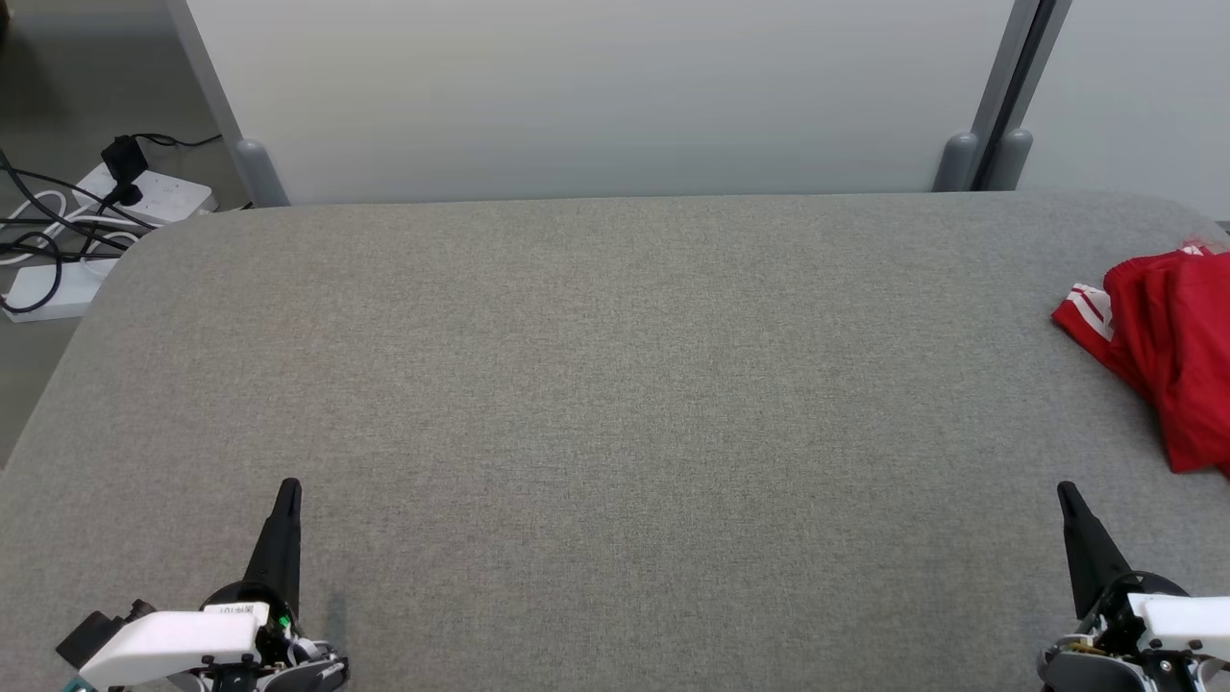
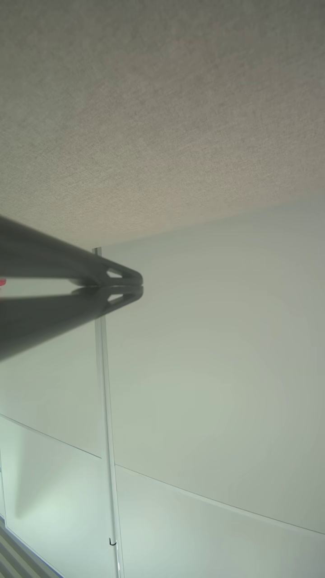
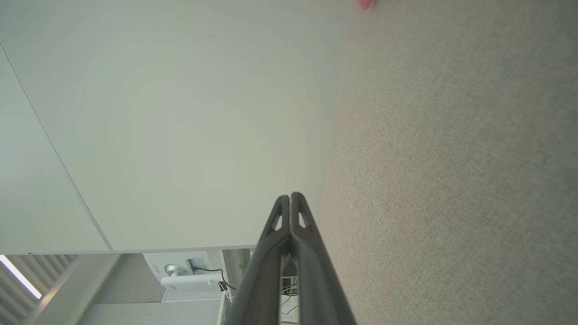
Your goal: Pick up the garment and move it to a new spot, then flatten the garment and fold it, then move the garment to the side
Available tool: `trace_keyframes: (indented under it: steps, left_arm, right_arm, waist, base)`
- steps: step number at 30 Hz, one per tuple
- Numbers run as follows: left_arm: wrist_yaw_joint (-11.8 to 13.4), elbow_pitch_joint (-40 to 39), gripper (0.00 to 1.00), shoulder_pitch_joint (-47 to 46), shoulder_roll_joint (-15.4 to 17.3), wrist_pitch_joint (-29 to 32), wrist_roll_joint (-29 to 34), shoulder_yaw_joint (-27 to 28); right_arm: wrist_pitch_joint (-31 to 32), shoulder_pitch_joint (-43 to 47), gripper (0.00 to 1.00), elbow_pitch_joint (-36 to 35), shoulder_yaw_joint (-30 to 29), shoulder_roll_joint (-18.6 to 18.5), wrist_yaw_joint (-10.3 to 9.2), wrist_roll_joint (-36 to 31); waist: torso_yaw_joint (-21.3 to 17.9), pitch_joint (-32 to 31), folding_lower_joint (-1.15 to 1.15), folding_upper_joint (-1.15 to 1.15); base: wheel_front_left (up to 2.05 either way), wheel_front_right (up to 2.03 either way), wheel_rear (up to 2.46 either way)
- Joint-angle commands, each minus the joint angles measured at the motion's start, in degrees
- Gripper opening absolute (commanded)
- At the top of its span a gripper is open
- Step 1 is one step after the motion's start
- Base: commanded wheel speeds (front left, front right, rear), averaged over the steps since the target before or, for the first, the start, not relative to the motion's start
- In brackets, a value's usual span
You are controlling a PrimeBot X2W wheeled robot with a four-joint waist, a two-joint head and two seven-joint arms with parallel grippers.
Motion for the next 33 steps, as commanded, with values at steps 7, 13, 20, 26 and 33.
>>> trace_keyframes:
  steps: [7,13,20,26,33]
  left_arm:
    - [-0.5,-1.3,0.0,-3.2,0.6,0.3,-0.3,2.0]
    - [-0.5,-1.3,0.0,-3.2,0.6,0.3,-0.3,2.1]
    - [-0.5,-1.3,0.0,-3.2,0.5,0.4,-0.2,2.2]
    - [-0.5,-1.3,0.0,-3.2,0.5,0.4,-0.2,2.2]
    - [-0.5,-1.3,0.0,-3.2,0.4,0.5,-0.1,2.3]
  right_arm:
    - [0.6,-2.9,0.0,-1.5,0.9,-0.7,0.26,0.5]
    - [0.6,-2.9,0.0,-1.5,0.9,-0.7,0.26,0.5]
    - [0.6,-2.9,0.0,-1.5,0.8,-0.6,0.26,0.4]
    - [0.7,-2.9,0.0,-1.5,0.8,-0.6,0.26,0.4]
    - [0.7,-2.9,0.0,-1.5,0.8,-0.6,0.26,0.4]
  waist:
    - [0.0,0.0,0.0,0.0]
    - [0.0,0.0,0.0,0.0]
    - [0.0,0.0,0.0,0.0]
    - [0.0,0.0,0.0,0.0]
    - [0.0,0.0,0.0,0.0]
  base:
    - [0.0,0.0,0.0]
    - [0.0,0.0,0.0]
    - [0.0,0.0,0.0]
    - [0.0,0.0,0.0]
    - [0.0,0.0,0.0]
